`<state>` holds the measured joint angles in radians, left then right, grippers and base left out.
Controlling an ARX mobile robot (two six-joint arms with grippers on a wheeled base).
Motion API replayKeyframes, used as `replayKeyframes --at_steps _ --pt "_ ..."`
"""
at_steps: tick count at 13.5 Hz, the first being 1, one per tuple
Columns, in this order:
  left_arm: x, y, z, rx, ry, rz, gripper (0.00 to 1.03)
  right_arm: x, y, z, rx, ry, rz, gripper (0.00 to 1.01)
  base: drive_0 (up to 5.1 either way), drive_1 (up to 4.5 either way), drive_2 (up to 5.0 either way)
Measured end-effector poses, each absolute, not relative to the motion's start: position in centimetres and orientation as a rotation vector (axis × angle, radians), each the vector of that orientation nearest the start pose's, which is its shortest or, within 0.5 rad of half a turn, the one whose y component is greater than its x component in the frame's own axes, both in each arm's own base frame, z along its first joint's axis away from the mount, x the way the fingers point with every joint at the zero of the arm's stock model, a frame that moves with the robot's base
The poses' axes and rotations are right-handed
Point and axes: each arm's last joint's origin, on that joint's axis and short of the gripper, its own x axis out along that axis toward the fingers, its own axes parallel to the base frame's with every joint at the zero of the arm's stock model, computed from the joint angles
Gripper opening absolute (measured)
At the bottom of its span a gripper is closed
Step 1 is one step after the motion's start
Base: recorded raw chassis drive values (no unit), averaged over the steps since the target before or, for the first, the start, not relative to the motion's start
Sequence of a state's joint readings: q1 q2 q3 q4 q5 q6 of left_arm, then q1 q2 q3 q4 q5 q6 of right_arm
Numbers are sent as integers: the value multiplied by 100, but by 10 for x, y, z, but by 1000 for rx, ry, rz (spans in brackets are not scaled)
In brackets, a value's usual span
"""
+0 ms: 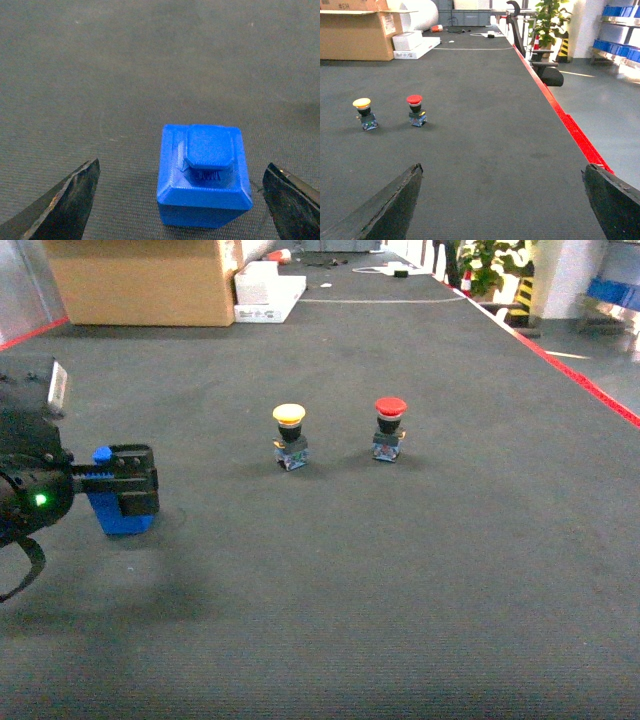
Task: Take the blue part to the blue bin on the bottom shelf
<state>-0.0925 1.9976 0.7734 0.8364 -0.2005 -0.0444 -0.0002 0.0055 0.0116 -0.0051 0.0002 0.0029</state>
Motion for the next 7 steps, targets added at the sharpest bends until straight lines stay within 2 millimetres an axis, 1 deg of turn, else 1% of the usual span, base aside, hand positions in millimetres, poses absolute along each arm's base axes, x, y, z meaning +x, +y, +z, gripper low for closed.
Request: replayKeyframes --at_steps 1,3,4,5,7 --pt "365 -28 88 14 409 119 98 97 0 167 2 -1 0 98 0 0 0" --pt "382 -27 77 6 440 138 98 97 0 167 3 -1 0 98 0 0 0" --pt "388 -28 73 2 442 138 90 97 0 167 2 -1 0 98 0 0 0" --pt "392 -27 69 -6 464 133 75 97 0 167 2 -1 0 98 0 0 0" --pt "394 -28 69 -23 470 124 47 97 0 167 2 -1 0 98 0 0 0"
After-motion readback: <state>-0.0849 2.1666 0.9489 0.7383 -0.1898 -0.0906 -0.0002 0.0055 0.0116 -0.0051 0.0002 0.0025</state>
